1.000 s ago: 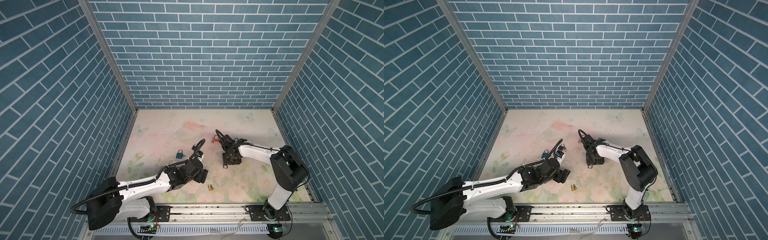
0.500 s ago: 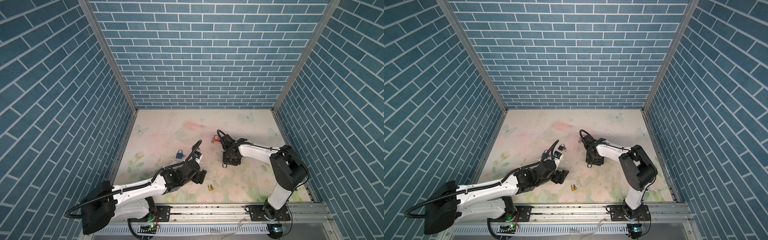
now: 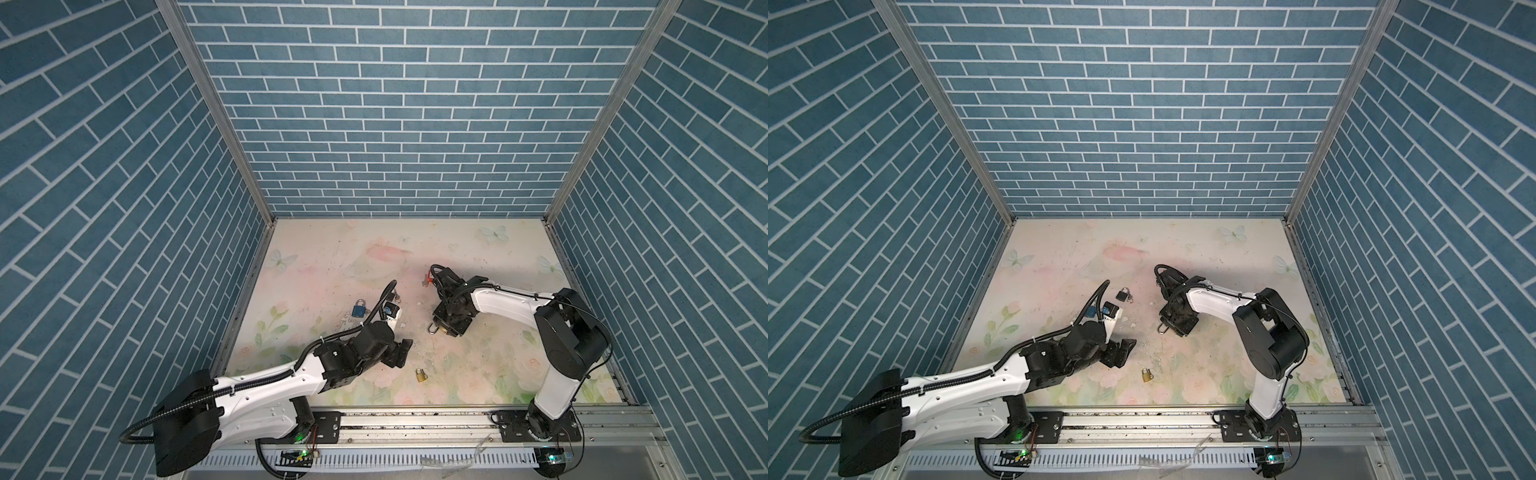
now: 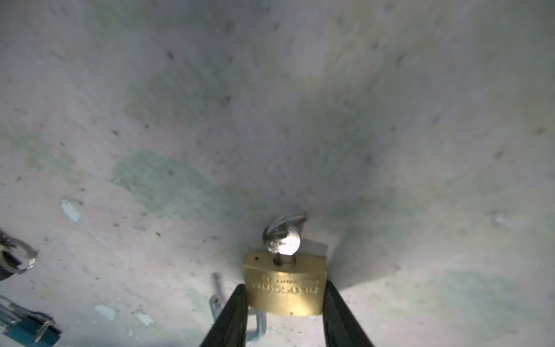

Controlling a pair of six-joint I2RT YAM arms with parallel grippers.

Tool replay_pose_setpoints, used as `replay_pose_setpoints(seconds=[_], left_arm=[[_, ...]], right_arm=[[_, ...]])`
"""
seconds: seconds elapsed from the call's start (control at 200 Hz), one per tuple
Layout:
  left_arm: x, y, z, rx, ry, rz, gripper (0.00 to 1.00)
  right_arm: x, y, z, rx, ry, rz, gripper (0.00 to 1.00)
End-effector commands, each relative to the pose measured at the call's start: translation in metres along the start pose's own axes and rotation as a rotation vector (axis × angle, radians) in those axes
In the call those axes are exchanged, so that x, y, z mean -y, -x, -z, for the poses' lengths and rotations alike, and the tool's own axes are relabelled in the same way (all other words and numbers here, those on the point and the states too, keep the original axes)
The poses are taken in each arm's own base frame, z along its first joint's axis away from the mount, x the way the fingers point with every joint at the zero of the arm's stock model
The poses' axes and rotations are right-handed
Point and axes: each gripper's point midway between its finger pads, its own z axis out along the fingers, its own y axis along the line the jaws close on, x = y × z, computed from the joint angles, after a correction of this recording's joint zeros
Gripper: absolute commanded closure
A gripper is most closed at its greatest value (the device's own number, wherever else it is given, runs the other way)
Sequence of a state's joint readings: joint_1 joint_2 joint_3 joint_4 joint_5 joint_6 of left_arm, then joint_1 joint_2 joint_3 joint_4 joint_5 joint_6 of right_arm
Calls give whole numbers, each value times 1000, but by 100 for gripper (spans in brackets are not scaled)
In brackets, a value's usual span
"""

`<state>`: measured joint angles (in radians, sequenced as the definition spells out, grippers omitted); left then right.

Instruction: Lock with the key

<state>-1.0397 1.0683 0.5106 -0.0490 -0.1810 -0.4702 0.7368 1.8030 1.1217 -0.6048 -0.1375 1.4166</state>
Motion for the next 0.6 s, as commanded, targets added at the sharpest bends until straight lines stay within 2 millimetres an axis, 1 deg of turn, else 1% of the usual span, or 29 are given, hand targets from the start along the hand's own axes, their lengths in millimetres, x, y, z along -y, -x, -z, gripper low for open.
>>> replay_pose_setpoints(seconds=[0.0, 0.095, 0.16, 0.285, 0.345, 0.385, 0.465, 0.54, 0.59, 0.595], left_arm=[[-6, -2, 4, 16, 18, 14, 14], [-8, -2, 7, 24, 23, 26, 14], [-10, -2, 9, 28, 29, 31, 14], [-16, 0, 13, 42, 56, 55, 14], [-19, 3, 16, 58, 74, 78, 14], [-23, 4, 18, 65, 89, 92, 14], [-29, 7, 21, 83, 115, 129, 14], [-35, 9, 24, 91, 131, 169, 14], [-40, 9, 25, 91, 141, 196, 14], [-40, 8, 25, 90, 141, 198, 14]], right_arm=[[-8, -8, -7, -28, -13, -165, 56], [-13, -9, -8, -36, 8, -191, 51], [-21, -7, -3, -23, 42, -177, 46], [-37, 1, 23, 36, 117, -83, 34], [-47, 3, 36, 56, 163, 1, 32], [-54, 3, 46, 69, 190, 73, 31], [-73, 2, 65, 94, 269, 284, 31], [-90, -1, 83, 132, 338, 528, 33], [-97, -6, 89, 136, 378, 671, 33], [-97, -7, 89, 133, 381, 710, 33]])
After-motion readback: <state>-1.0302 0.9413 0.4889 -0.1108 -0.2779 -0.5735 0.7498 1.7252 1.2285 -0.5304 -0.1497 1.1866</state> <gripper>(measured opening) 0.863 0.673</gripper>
